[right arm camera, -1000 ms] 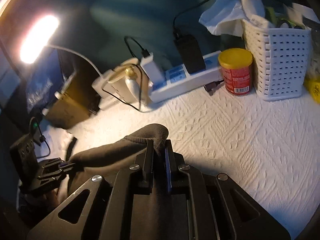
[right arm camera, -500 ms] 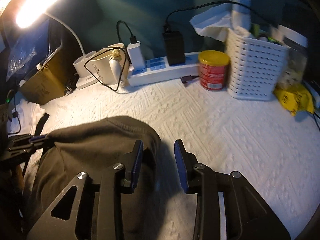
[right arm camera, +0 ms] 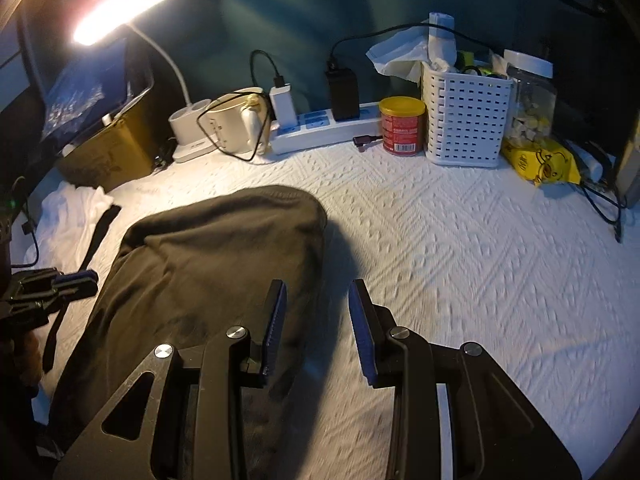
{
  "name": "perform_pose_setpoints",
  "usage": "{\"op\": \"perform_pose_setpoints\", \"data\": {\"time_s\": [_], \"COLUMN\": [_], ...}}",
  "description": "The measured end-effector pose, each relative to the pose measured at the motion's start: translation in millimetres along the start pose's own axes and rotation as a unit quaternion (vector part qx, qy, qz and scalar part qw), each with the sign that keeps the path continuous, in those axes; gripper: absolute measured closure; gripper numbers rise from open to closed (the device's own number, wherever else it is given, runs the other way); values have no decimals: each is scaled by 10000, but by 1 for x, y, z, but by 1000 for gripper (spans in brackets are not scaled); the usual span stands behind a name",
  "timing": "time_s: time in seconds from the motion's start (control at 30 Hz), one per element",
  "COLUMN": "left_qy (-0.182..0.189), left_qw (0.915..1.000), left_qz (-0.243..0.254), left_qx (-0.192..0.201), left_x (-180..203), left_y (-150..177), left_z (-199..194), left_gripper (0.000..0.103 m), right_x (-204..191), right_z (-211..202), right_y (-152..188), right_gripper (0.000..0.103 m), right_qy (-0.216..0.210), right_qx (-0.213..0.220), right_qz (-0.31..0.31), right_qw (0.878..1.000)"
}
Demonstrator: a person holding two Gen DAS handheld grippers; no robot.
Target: Fold small clothes
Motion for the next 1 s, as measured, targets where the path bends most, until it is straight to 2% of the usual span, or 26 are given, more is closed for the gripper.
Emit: {"op": "perform_pose_setpoints", "data": {"time_s": [0.2,0.37,0.5,0.7,0.83,0.87,1.0], "left_qy": [183,317,273,164,146,144,128], "left_qw": [9994,9990,9992,9981,9987,9989,9996], "left_qz": [-131,-170,-47,58,166,182,162], "left_qx": [-262,-284,-282,-590,-454,-414,-189], "left_x": [19,30,35,40,40,40,39], "left_y": [34,49,56,74,77,77,72], "left_z": [-13,-22,-25,-19,-22,-23,-35], "left_gripper": [87,87,87,87,89,99,99], "right_x": [-7,-10,-15,-23,-27,-28,-27], "right_z": [-24,-40,-50,-59,-65,-67,-72], "right_y": [23,43,57,74,82,84,91], "right_gripper": [68,68,68,68,68,68,68], "right_qy": [-5,32,49,13,2,2,13], "right_qx": [-3,-25,-27,-20,1,1,-10], "right_qz": [-22,5,33,125,157,158,175], "right_qw": [10000,10000,10000,9999,9999,9999,9998]}}
Point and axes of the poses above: each gripper's, at about its wrist camera, not at the fingertips, and z roughly the way its jaws point, x to its right, y to its underside, the point moved 10 cm from there along z, roughly the way its jaws point, and after that the axes turned 8 degrees about x, right-handed, at the moved point
